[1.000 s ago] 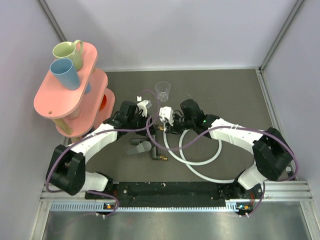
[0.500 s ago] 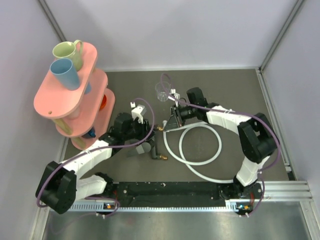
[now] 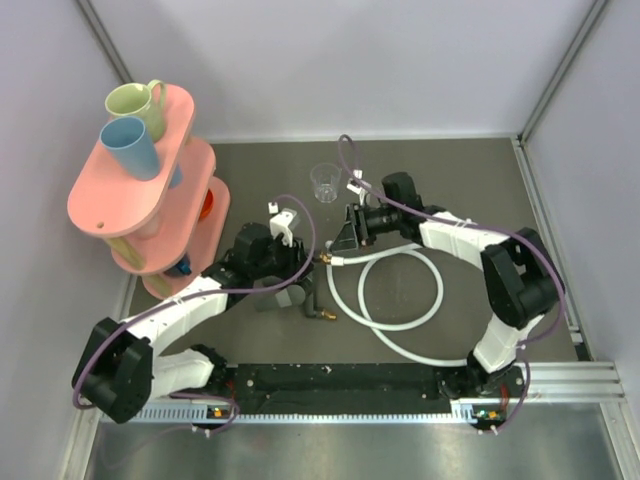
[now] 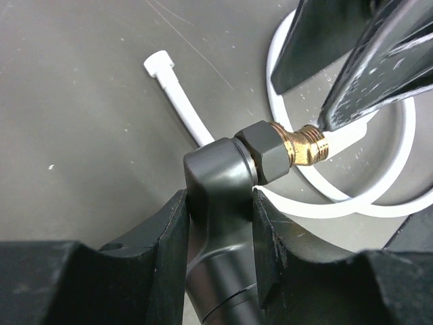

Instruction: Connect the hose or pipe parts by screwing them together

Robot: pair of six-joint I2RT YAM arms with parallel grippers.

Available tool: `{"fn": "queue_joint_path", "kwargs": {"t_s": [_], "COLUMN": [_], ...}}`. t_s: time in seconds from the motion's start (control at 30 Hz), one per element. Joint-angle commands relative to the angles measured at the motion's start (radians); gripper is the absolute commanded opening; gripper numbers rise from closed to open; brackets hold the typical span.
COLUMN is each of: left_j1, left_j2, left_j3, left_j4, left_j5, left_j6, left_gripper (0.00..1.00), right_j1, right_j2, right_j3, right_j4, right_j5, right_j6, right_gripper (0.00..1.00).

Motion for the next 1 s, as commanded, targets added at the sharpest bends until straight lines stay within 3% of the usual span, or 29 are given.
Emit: {"fn": "queue_joint_path", "kwargs": {"t_s": [0.0, 0.1, 0.2, 0.37, 0.43, 0.53, 0.8, 0.97], "left_j1": [-0.007, 0.015, 0.034, 0.077, 0.093, 0.102, 0.104, 0.104], "left_j2": [0.017, 0.033, 0.068, 0.137, 0.161, 0.204, 0.277, 0.301], "left_j3": [0.083, 0.107, 0.158, 0.272, 0.301, 0.344, 0.451, 0.463], "left_j4": [0.054, 0.032, -0.079, -0.225, -0.267, -0.319, -0.466, -0.477], "left_j5": [0.102, 0.15, 0.199, 0.303, 0.381, 0.458, 0.493, 0.499], "left_j6": [0.009, -0.008, -0.002, -0.037, -0.054, -0.074, -0.042, -0.037], "left_gripper": [0.0, 0.0, 0.0, 0.0, 0.0, 0.0, 0.0, 0.0], "right_j1": [-0.02, -0.02, -0.012, 0.153, 0.226, 0.265, 0.406, 0.426], "right_j2": [-0.166, -0.23, -0.326, -0.549, -0.636, -0.681, -0.592, -0.526], "right_j3": [-0.006, -0.012, -0.071, -0.342, -0.438, -0.61, -0.625, -0.589], "right_j4": [0.02, -0.027, -0.018, 0.11, 0.234, 0.481, 0.517, 0.52], "right_j5": [0.16, 0.218, 0.24, 0.42, 0.464, 0.539, 0.786, 0.804], "right_j6": [-0.101, -0.213, -0.392, -0.992, -1.24, -1.362, -1.678, -1.755], "right_gripper": [0.5, 0.62, 0.63, 0.67, 0.68, 0.68, 0.67, 0.63]}}
